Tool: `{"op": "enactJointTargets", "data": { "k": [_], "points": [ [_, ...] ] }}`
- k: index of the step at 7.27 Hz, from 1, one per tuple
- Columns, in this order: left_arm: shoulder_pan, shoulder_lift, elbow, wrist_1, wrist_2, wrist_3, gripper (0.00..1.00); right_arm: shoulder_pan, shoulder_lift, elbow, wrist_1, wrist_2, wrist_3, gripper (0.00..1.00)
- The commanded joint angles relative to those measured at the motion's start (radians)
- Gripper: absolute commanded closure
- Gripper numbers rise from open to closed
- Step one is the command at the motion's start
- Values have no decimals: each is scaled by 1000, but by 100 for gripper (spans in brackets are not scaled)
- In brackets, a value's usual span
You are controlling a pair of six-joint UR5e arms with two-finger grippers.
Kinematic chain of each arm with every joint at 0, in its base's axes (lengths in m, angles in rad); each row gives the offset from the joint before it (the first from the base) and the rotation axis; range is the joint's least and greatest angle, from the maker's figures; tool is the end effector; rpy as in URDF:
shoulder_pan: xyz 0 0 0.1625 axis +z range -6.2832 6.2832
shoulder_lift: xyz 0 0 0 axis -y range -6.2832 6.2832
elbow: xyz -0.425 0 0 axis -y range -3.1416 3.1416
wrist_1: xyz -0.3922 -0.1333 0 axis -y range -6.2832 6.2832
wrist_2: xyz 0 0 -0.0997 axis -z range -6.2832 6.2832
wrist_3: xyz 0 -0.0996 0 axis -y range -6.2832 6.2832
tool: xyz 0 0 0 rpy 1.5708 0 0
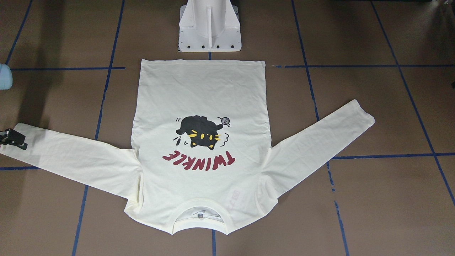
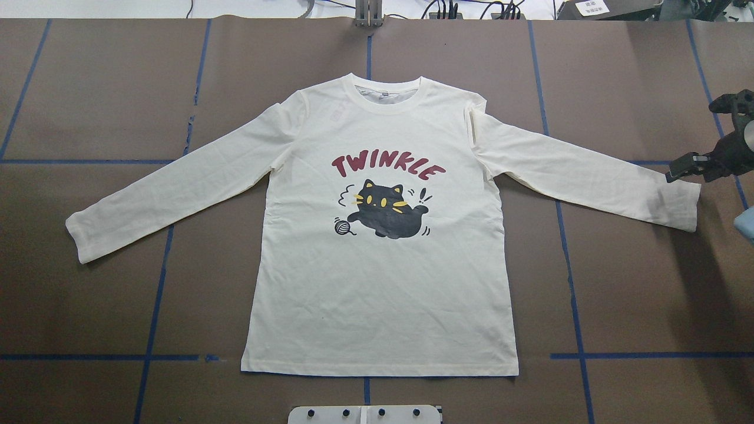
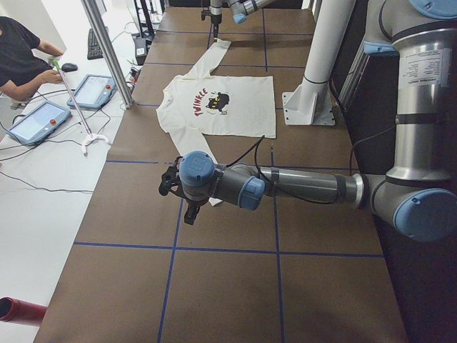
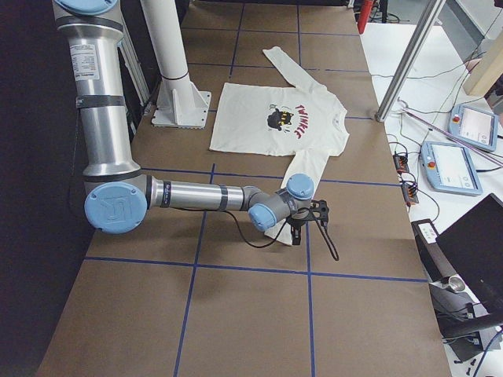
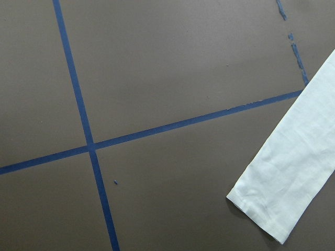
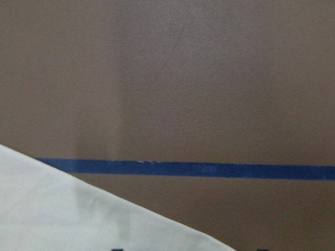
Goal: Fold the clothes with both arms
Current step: 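Move the right gripper to the sleeve cuff farthest from the left arm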
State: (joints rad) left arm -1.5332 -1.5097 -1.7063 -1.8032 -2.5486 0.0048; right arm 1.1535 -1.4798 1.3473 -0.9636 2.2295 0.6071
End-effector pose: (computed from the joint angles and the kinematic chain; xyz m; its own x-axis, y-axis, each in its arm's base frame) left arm -0.0327 -0.4786 0.5805 0.5489 0.2759 -0.7891 -0.0385 0.9513 0.3058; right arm -0.1576 -0.5340 0.6620 0.7063 -0.0094 0.7079 -0.0517 0.9966 0.0648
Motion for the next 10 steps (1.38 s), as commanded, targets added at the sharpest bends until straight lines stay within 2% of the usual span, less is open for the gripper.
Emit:
{"op": "enactJointTargets", "data": {
  "k": [1, 2, 3, 6, 7, 8, 9, 10],
  "points": [
    [2, 0, 1, -1, 1, -2, 0, 3, -5, -37, 2, -21, -3, 15],
    [2, 0, 1, 1, 1, -2, 0, 3, -2, -40, 0, -22, 5, 44],
    [4, 0, 1, 1, -1, -2, 0, 3, -2, -40, 0, -21, -1, 99],
    [5, 0, 1, 1, -1, -2, 0, 5, -8, -25, 5, -11, -6, 100],
    [5, 0, -1, -1, -1, -2, 0, 8, -19, 60, 3, 2, 5, 100],
    [5, 0, -2, 1, -1, -2, 0, 5, -30, 192, -33, 22, 49, 100],
    [5, 0, -4, -1, -1, -3, 0, -26, -14, 307, -77, 47, 226, 100],
    [5, 0, -4, -1, -1, -3, 0, -81, 72, 378, -134, 45, 417, 100]
  ]
}}
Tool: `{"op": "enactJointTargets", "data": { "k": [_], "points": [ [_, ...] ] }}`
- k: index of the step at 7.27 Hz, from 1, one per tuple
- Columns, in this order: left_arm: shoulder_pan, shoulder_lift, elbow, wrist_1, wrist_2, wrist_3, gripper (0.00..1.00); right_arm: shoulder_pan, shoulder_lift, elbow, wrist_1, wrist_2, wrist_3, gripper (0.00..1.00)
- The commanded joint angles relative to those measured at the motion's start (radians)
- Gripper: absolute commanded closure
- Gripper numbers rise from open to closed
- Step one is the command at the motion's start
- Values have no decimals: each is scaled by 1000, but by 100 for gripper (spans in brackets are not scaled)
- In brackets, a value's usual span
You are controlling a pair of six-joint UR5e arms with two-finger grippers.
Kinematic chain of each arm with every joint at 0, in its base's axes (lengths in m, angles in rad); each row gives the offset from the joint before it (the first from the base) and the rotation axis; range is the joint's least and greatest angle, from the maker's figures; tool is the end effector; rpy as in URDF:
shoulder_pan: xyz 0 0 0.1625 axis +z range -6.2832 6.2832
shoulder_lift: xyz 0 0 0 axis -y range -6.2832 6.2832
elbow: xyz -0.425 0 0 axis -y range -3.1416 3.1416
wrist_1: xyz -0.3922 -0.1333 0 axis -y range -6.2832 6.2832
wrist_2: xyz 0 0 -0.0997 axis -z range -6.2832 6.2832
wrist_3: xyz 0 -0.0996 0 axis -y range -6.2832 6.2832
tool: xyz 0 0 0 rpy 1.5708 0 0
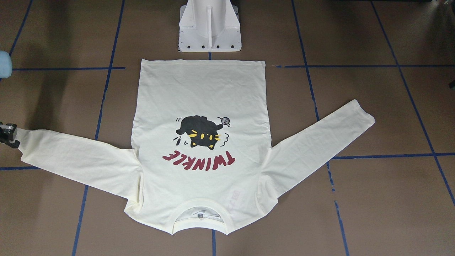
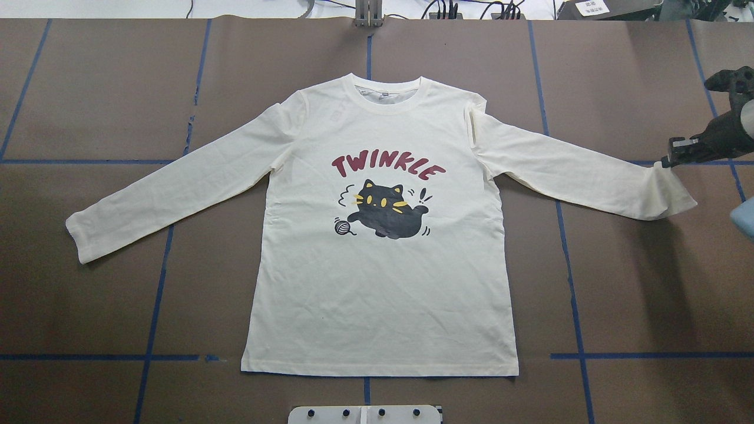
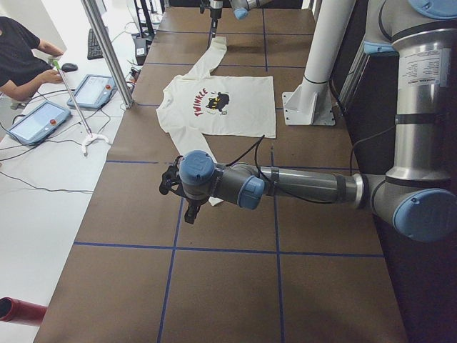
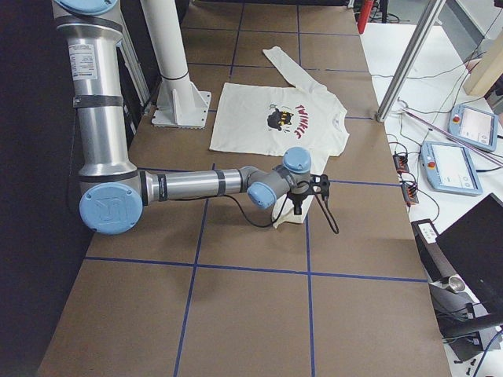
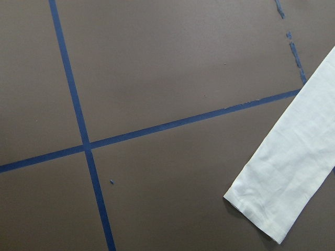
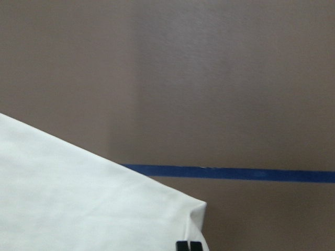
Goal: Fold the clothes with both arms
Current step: 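Fold the grasped sleeve across the shirt chest with the right gripper, release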
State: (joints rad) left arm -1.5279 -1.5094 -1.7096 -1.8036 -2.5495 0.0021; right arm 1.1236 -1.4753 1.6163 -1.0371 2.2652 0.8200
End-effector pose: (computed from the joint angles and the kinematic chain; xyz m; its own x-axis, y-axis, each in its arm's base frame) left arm -0.0302 -0.4786 0.5789 0.5466 0.2790 -0.7895 -0.0420 0.9508 0.3069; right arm -0.1771 -0.5301 0.5279 0.6017 0.0422 0.7976 -0.1498 0.9868 0.0608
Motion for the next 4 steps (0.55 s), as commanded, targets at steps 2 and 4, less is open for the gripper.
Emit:
{"op": "enactJointTargets", "data": {
  "k": [2, 4],
  "points": [
    [0, 2, -1, 1, -2, -1, 0, -292, 500, 30, -229, -173, 652, 100],
    [11, 2, 1, 1, -2, 1, 0, -547, 852, -289, -171, -524, 800, 100]
  ]
}}
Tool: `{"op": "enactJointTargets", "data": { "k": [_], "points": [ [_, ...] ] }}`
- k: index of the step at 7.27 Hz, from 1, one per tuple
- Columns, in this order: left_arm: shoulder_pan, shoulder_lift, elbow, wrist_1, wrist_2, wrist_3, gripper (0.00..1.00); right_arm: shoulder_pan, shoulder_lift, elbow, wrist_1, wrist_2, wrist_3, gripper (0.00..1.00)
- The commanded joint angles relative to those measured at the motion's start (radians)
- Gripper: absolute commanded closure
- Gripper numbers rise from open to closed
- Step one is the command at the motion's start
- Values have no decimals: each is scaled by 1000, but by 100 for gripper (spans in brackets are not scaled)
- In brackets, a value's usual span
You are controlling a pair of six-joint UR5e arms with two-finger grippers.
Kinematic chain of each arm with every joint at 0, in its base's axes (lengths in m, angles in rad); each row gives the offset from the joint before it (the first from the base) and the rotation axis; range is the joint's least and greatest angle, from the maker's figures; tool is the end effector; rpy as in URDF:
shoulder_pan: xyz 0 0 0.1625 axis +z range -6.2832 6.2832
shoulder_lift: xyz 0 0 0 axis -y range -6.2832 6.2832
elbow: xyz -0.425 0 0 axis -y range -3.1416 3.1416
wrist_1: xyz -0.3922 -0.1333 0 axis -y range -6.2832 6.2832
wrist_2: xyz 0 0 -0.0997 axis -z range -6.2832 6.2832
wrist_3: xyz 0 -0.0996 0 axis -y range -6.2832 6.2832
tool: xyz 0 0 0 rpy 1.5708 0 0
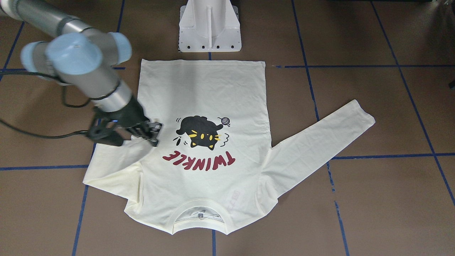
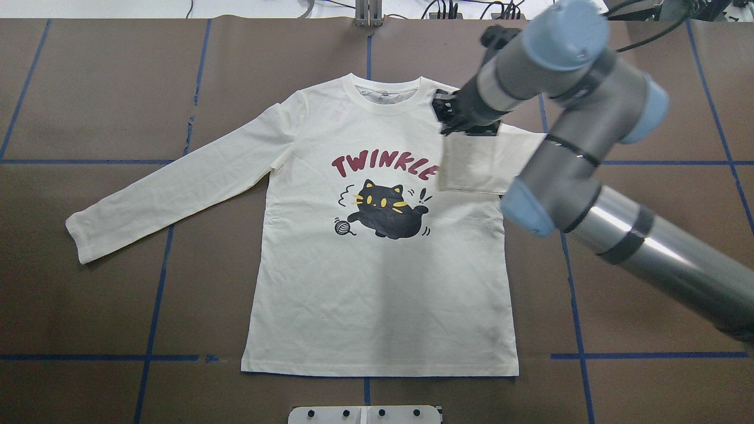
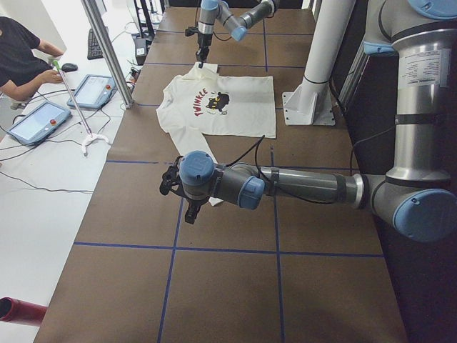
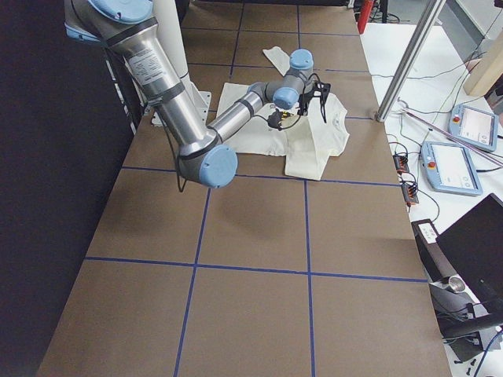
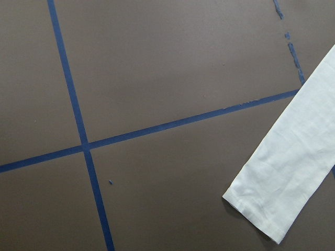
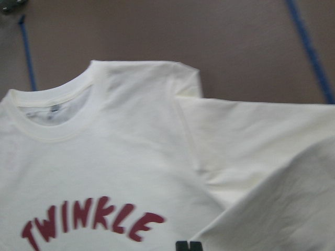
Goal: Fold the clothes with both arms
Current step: 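Fold the grasped sleeve across the shirt chest with the right gripper, release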
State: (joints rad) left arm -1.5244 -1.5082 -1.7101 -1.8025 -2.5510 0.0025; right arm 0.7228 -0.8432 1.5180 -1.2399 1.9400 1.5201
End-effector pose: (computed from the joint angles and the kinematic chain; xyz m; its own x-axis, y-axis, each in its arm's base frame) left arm -0.0284 -0.4781 0.5792 0.5444 0.2801 -0.7907 -0.0455 0.9511 0.3055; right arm -0.4761 -0.5498 0.2004 0.4208 0.3081 0.8532 -0.3675 0.9178 -0.1502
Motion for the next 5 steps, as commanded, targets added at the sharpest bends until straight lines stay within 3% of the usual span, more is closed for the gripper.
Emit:
{"op": "enactJointTargets", "data": {
  "k": [1, 2, 3, 4, 5],
  "points": [
    [10, 0, 1, 0, -8, 1, 0, -178, 313, -335, 140, -213, 100, 100],
    [12, 0, 1, -1, -23, -4, 0, -193, 367, -433, 210, -220, 100, 100],
    [16, 0, 0, -1, -40, -16, 0, -207, 427, -516, 221, -255, 100, 86],
    [42, -1, -2, -17, -43, -39, 0, -230, 473, -579, 221, -309, 100, 18],
    [94, -7, 0, -111, -55, -165, 0, -244, 475, -581, 221, -340, 101, 1]
  ]
}}
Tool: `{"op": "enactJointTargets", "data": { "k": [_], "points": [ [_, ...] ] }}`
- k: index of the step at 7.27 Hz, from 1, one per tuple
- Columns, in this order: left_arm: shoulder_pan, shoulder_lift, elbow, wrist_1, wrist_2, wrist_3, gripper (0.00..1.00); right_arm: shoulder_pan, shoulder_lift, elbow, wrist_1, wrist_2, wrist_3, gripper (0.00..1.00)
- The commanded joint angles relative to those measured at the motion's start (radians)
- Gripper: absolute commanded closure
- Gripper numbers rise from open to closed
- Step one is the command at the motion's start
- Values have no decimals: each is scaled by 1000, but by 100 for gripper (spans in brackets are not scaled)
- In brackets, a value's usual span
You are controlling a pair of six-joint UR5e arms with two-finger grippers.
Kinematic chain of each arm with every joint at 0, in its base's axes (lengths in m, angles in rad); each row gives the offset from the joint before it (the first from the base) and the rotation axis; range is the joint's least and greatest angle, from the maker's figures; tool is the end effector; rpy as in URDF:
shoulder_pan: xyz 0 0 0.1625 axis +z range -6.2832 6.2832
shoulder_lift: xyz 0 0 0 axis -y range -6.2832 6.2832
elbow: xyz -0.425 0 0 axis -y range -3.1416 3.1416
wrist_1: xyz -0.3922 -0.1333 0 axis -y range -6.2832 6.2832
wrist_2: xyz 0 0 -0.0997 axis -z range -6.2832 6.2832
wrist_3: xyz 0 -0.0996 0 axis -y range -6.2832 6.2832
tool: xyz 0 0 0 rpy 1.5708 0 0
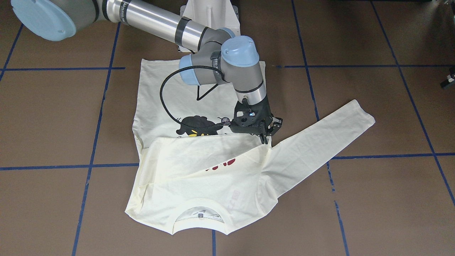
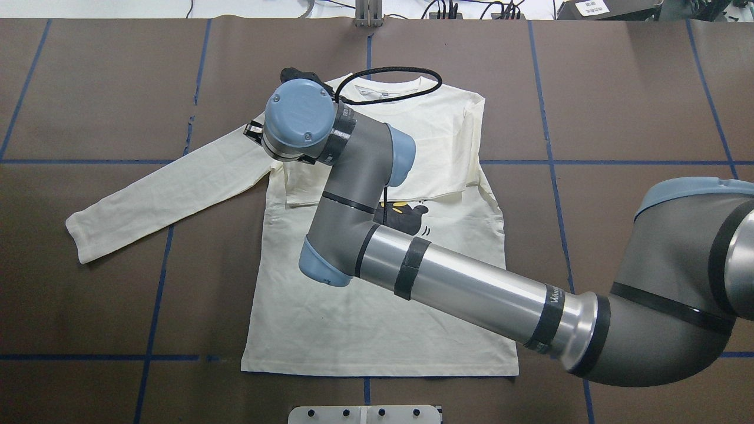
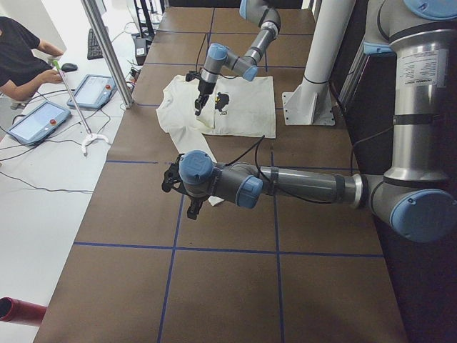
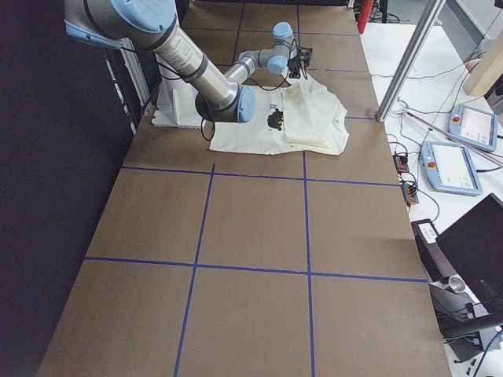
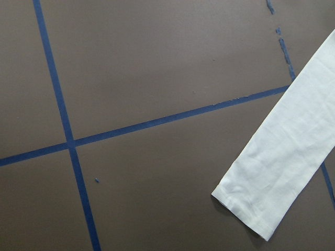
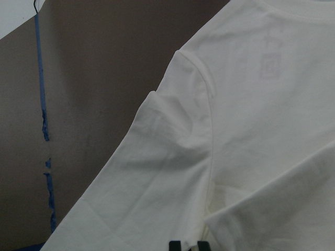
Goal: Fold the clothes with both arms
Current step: 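Fold the grasped sleeve across the shirt chest with the right gripper, release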
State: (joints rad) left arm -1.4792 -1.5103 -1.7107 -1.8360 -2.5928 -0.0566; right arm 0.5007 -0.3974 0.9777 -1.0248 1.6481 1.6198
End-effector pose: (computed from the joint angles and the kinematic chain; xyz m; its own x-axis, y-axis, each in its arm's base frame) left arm -0.0045 -0.4791 0.5708 0.4972 0.2812 -0.8208 -0.0581 0.9547 0.2919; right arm -0.6875 -0.5194 0.0646 0.3563 0.2507 0.9001 -0.4354 0.8969 -0.0774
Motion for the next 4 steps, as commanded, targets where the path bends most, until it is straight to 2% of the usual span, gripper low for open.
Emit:
{"op": "enactJointTargets", "data": {
  "k": [1, 2, 3, 4],
  "points": [
    [191, -22, 2, -226, 41, -436, 0, -13, 22, 5, 5, -48, 14, 0],
    [323, -22, 12, -375, 239, -680, 0, 21, -91, 201, -67, -22, 40, 0],
    [402, -37, 73, -399, 311, -778, 0, 107, -250, 431, -198, 109, 37, 0],
    [424, -68, 119, -399, 338, -784, 2, 227, -417, 614, -266, 307, 22, 0]
  ]
}}
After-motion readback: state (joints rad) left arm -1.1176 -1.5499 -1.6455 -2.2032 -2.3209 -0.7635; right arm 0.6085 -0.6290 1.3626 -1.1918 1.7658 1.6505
